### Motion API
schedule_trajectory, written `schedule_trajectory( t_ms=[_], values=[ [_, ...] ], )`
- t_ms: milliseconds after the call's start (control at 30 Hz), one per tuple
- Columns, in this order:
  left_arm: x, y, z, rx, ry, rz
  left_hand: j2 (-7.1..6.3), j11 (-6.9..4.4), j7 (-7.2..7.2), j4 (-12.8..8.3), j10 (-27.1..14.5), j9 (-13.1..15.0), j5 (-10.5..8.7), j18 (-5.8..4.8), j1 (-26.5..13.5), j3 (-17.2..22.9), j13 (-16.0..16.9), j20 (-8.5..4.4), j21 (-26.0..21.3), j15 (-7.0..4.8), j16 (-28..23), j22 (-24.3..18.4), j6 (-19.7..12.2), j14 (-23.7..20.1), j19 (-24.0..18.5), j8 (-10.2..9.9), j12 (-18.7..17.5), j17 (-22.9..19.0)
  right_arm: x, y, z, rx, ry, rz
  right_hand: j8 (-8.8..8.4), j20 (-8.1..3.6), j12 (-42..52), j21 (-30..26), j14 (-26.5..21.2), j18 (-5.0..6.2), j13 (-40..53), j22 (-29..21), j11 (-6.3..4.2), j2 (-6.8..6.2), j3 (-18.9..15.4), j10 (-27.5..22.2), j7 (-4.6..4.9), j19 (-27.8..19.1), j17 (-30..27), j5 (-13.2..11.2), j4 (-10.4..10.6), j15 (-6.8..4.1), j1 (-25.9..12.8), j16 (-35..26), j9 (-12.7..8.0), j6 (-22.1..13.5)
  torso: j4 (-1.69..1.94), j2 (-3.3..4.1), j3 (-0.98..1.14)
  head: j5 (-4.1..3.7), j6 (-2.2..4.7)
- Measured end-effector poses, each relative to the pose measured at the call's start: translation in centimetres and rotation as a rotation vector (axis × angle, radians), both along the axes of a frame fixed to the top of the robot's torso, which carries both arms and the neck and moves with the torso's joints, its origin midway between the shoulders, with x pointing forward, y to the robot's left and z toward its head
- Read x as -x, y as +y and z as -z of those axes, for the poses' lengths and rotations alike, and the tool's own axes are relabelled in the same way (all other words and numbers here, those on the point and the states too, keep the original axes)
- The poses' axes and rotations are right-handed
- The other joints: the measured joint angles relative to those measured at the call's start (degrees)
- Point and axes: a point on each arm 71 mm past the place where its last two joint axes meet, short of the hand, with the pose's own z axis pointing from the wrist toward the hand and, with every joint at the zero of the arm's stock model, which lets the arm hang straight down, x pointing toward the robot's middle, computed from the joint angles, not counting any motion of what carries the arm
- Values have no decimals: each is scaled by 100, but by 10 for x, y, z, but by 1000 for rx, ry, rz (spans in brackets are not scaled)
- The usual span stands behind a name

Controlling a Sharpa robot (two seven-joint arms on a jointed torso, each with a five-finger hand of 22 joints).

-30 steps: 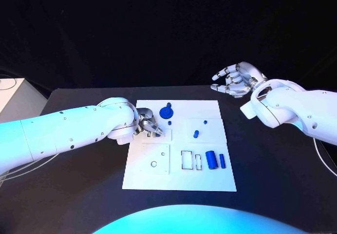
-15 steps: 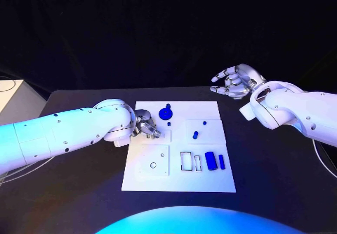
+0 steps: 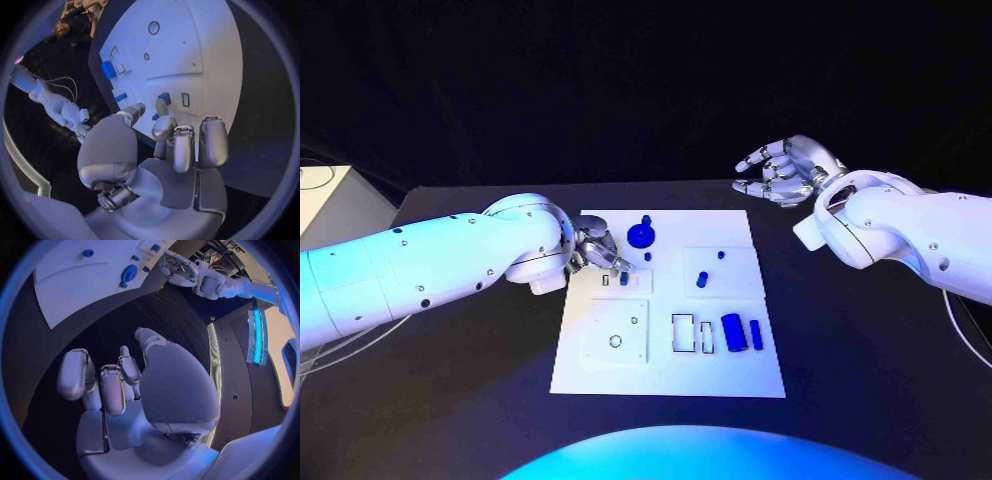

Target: Assemble the parts on the task board

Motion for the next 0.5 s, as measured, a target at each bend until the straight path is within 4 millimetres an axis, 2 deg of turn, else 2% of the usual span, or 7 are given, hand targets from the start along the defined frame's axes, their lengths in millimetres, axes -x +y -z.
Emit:
schedule_trajectory(
  t_ms=[133, 233, 400, 500],
  values=[
    [-2, 2, -9, 9, -6, 3, -2, 35, 84, 119, -203, -5, -99, -1, 150, -119, -260, 36, -109, 0, -62, -174, -103, 0, -92, -33, -235, 0, 0, 0, 1, 0, 1, 1, 0, 0, 0, 0, 0, 0, -5, 0, 0, -22, 0, 0, 0, 0, 0, 0, 0, 0, -22, 0, -4, 0, -1, 2, -3, 0, 1],
    [-6, 6, -16, 10, -9, 1, 7, 88, 141, 214, -446, 5, -99, 0, 339, -214, -636, 67, -218, 10, -193, -374, -274, -6, -241, -62, -538, 0, 0, 0, 1, 0, 1, 1, 0, 0, 0, 0, 0, 0, -5, 0, 0, -22, 0, 0, 0, 0, 0, 0, 0, 0, -22, 0, -4, 0, -1, 2, -3, 5, 13],
    [-20, 20, -28, 9, -6, -33, 72, 242, 308, 359, -1126, 3, -26, 0, 731, -293, -1681, 167, -461, 166, -412, -787, -682, -1, -519, -213, -1402, 0, -1, -1, 1, 1, 1, 3, 0, 0, 0, 0, 0, 0, -5, 0, 0, -22, 0, 0, 0, 0, -1, 0, 0, 0, -22, 0, -4, 0, -1, 4, 1, 16, 35],
    [-29, 27, -34, 12, -8, -59, 106, 308, 401, 407, -1336, -53, -15, 0, 842, -323, -2014, 204, -476, 219, -418, -847, -815, -8, -555, -319, -1670, 0, -2, -1, 1, 1, 0, 5, 0, 0, 0, 0, 0, 0, -5, -1, 0, -21, 0, 0, 0, 0, -1, 0, 0, 0, -23, 0, -4, 0, -2, 7, 1, 24, 51]
  ],
)
